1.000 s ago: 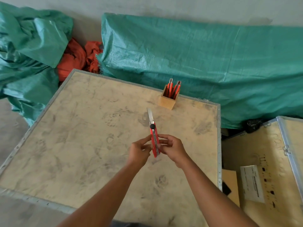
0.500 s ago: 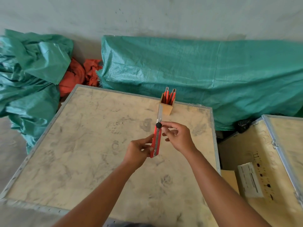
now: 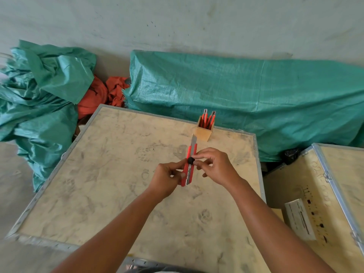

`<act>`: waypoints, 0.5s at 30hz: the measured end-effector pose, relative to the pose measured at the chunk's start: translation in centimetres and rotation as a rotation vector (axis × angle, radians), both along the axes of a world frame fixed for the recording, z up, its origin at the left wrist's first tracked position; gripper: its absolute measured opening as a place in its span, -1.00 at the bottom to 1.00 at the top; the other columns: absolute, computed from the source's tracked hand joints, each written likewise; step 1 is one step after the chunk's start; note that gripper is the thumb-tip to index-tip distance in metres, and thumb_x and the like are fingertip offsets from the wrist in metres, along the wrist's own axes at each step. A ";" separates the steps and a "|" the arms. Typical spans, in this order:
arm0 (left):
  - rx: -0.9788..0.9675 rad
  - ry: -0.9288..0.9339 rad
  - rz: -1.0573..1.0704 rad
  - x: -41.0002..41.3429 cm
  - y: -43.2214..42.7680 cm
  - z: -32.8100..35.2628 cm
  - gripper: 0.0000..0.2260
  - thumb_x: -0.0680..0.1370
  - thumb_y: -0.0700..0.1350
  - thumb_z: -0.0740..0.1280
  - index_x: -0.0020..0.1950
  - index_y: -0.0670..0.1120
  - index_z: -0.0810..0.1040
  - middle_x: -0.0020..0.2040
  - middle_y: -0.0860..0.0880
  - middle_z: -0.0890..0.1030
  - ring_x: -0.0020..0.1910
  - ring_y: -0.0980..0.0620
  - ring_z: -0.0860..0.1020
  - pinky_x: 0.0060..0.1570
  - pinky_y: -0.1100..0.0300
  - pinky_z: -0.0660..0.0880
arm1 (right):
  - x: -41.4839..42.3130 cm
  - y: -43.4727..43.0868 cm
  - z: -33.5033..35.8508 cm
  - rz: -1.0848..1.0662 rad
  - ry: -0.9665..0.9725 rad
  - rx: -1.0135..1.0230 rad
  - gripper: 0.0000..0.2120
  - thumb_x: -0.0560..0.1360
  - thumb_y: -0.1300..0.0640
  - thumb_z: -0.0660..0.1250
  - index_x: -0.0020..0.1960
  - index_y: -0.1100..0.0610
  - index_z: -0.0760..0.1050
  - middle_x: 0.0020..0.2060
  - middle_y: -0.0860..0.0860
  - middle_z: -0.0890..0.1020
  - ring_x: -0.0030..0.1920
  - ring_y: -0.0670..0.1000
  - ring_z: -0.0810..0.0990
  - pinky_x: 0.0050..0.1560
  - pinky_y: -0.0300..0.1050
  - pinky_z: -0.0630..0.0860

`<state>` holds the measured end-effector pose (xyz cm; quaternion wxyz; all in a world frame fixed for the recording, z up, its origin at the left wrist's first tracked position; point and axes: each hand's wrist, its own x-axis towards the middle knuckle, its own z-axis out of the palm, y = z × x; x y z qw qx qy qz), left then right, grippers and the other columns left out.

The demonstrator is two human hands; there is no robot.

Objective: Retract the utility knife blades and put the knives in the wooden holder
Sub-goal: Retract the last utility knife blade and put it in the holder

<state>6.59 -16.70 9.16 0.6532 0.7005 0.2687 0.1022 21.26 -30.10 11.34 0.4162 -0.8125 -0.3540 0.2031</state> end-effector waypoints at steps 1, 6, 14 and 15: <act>-0.018 -0.009 0.013 0.1 0.1 0.2 -0.55 0.52 -0.42 0.35 0.22 0.08 0.64 0.00 0.01 0.73 -0.23 0.07 0.67 -0.09 0.09 0.68 | -0.4 -0.1 -0.2 0.032 -0.003 -0.025 -0.77 0.50 0.23 0.50 0.15 0.11 0.72 0.05 0.01 0.65 -0.17 0.00 0.72 -0.34 0.04 0.70; -0.116 -0.053 -0.008 -0.1 1.2 0.6 -0.56 0.52 -0.45 0.33 0.30 -0.05 0.60 0.08 -0.05 0.73 -0.10 -0.18 0.73 -0.05 -0.02 0.68 | -1.8 -0.2 -0.4 0.105 0.029 -0.085 -0.78 0.49 0.21 0.52 0.13 0.11 0.73 0.08 -0.02 0.62 -0.08 0.01 0.70 -0.32 0.04 0.71; -0.208 -0.103 -0.024 0.0 1.5 1.6 -0.59 0.54 -0.43 0.33 0.35 -0.13 0.56 0.14 -0.11 0.71 -0.01 -0.13 0.72 -0.06 0.06 0.67 | -2.3 0.0 0.7 0.103 0.082 0.004 -0.70 0.54 0.31 0.45 0.20 0.03 0.69 0.08 -0.01 0.65 -0.15 0.00 0.72 -0.29 0.05 0.73; -0.216 -0.109 -0.029 0.0 1.6 1.7 -0.59 0.54 -0.42 0.33 0.35 -0.13 0.56 0.14 -0.11 0.71 0.00 -0.14 0.72 -0.05 0.05 0.67 | -2.3 0.0 0.8 0.094 0.081 0.007 -0.73 0.53 0.30 0.46 0.17 0.04 0.70 0.06 -0.01 0.65 -0.15 0.00 0.71 -0.29 0.05 0.73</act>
